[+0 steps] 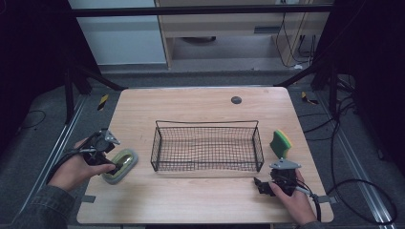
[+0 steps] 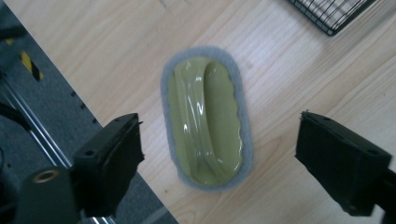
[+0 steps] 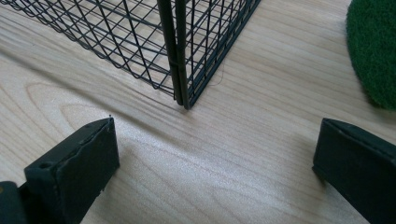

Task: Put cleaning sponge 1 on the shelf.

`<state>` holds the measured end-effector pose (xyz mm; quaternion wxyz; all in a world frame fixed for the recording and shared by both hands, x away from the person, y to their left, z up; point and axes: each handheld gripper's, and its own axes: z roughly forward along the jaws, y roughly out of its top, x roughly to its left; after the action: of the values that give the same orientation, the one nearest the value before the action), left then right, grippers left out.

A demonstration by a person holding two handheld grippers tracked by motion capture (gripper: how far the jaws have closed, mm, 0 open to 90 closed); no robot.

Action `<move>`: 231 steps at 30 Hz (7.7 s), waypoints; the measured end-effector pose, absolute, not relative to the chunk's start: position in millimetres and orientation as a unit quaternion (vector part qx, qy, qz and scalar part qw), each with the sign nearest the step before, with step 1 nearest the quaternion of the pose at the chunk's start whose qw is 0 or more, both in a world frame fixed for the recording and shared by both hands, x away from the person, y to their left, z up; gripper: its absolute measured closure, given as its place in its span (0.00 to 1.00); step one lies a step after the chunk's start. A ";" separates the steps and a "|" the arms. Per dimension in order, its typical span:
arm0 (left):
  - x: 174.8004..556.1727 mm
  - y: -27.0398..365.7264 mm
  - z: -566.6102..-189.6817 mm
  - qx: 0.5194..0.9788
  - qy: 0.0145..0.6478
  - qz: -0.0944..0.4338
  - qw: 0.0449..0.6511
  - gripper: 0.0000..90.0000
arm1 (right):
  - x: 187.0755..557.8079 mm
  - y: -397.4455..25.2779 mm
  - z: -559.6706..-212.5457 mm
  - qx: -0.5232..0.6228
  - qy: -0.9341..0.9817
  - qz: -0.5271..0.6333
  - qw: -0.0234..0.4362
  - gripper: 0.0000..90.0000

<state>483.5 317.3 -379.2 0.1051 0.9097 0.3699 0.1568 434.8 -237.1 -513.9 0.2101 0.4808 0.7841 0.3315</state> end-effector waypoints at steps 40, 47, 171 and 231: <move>527.0 323.9 -420.0 0.908 0.403 0.073 0.085 0.61 | 432.9 -237.6 -513.7 0.481 0.784 0.332 0.209 0.01; 531.2 322.3 -424.2 0.908 0.406 0.066 0.083 0.63 | 432.9 -237.6 -513.7 0.480 0.784 0.332 0.209 0.01; 489.6 200.5 -282.4 0.944 0.180 0.236 0.145 0.78 | 429.1 -238.5 -513.8 0.478 0.786 0.334 0.207 0.01; 501.1 152.8 -294.8 0.949 0.137 0.249 0.139 0.78 | 414.8 -255.4 -514.0 0.462 0.796 0.337 0.200 0.01</move>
<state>501.1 152.8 -294.8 0.1386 0.9487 0.1372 0.2487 414.8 -255.4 -514.0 0.1999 0.4617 0.7958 0.3369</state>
